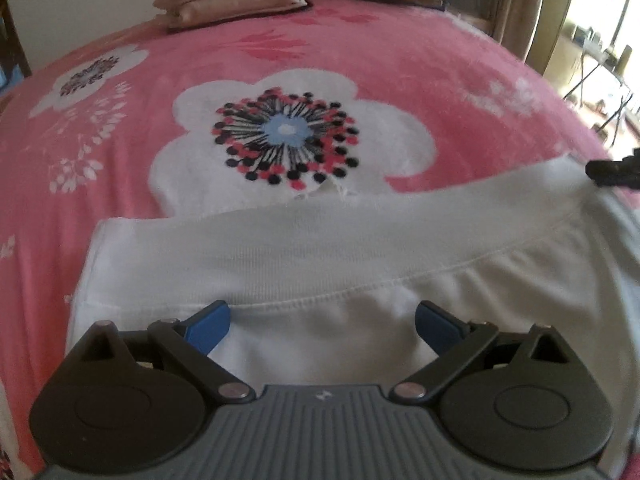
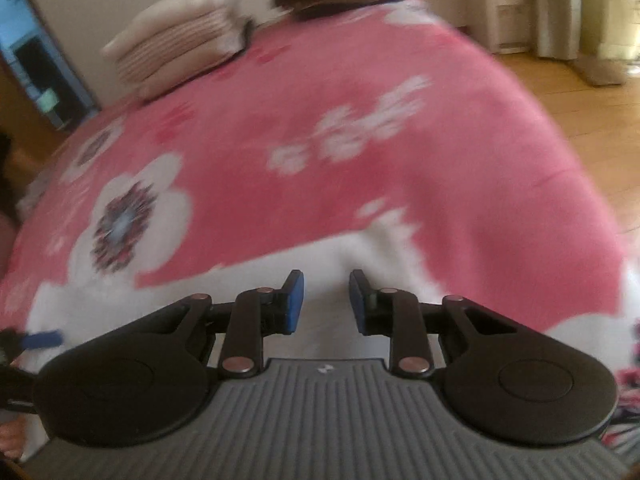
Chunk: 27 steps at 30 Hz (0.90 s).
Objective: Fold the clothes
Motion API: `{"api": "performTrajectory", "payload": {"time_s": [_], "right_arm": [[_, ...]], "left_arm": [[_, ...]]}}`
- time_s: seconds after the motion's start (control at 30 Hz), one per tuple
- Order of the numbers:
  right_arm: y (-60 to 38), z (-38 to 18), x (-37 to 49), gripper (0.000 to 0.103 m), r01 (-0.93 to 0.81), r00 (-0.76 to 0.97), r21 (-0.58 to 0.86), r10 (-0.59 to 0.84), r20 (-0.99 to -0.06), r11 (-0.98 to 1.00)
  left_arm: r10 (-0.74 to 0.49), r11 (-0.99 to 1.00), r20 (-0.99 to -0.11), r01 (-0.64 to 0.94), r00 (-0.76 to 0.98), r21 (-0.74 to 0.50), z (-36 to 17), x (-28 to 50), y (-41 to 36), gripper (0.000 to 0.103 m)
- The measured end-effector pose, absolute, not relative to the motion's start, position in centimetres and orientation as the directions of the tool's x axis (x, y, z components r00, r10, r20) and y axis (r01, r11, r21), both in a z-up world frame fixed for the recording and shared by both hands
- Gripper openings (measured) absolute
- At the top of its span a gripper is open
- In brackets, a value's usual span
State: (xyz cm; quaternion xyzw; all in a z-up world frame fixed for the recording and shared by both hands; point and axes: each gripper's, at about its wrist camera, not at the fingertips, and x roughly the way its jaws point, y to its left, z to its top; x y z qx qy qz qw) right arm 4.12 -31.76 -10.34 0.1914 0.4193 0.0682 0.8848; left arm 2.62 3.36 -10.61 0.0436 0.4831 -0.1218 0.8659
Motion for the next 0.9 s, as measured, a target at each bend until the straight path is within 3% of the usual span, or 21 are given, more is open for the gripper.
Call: {"api": "performTrajectory", "payload": {"time_s": [0.1,0.23,0.37,0.53,0.57,0.63,0.67,0.73,0.83,0.9], "right_arm": [[-31.9,-9.7,1.1,0.027,-0.055,0.591,0.584,0.498,-0.635,0.81],[-31.3,-11.8,0.3,0.027,-0.086,0.552,0.668,0.593,-0.585,0.739],[-30.7,-14.0,-0.2,0.027,-0.109,0.514,0.741,0.675,-0.529,0.663],[-29.9,-16.8,-1.0,0.016,-0.13,0.462,0.82,0.766,-0.447,0.557],[-31.4,-16.9,-0.6,0.022,-0.083,0.541,0.833,0.727,-0.423,0.547],[-34.5,-16.3,-0.4,0.024,-0.064,0.686,0.866,0.653,-0.322,0.495],[-34.4,-16.1,-0.3,0.027,-0.08,0.677,0.88,0.673,-0.297,0.469],[-33.8,-15.8,-0.1,0.028,-0.114,0.635,0.903,0.73,-0.255,0.414],[-28.7,-17.0,0.5,0.028,-0.156,0.374,0.939,0.899,-0.23,0.306],[-25.8,-18.5,1.7,0.028,-0.091,0.255,0.936,0.917,-0.307,0.339]], "left_arm": [[-0.229,0.941,-0.843,0.334,0.486,-0.063,-10.0,1.2,2.4,0.1],[-0.185,0.918,-0.883,0.396,0.432,0.001,-11.2,0.0,0.7,0.1],[-0.108,0.941,-0.891,0.334,0.44,0.051,-11.8,-0.4,1.4,0.1],[-0.005,0.978,-0.876,0.184,0.483,0.096,-11.4,-0.2,3.2,0.1],[0.015,0.982,-0.872,0.158,0.489,0.106,-11.4,-0.4,3.3,0.1],[0.051,0.982,-0.867,0.133,0.496,0.134,-11.2,-1.1,3.2,0.1],[0.067,0.98,-0.865,0.13,0.498,0.151,-11.2,-1.5,3.0,0.1],[0.107,0.972,-0.861,0.131,0.497,0.197,-11.0,-1.8,2.6,0.1],[0.149,0.967,-0.867,0.115,0.476,0.229,-10.7,-2.1,2.3,0.1],[0.175,0.966,-0.873,0.093,0.456,0.242,-10.3,-2.4,2.4,0.1]]}}
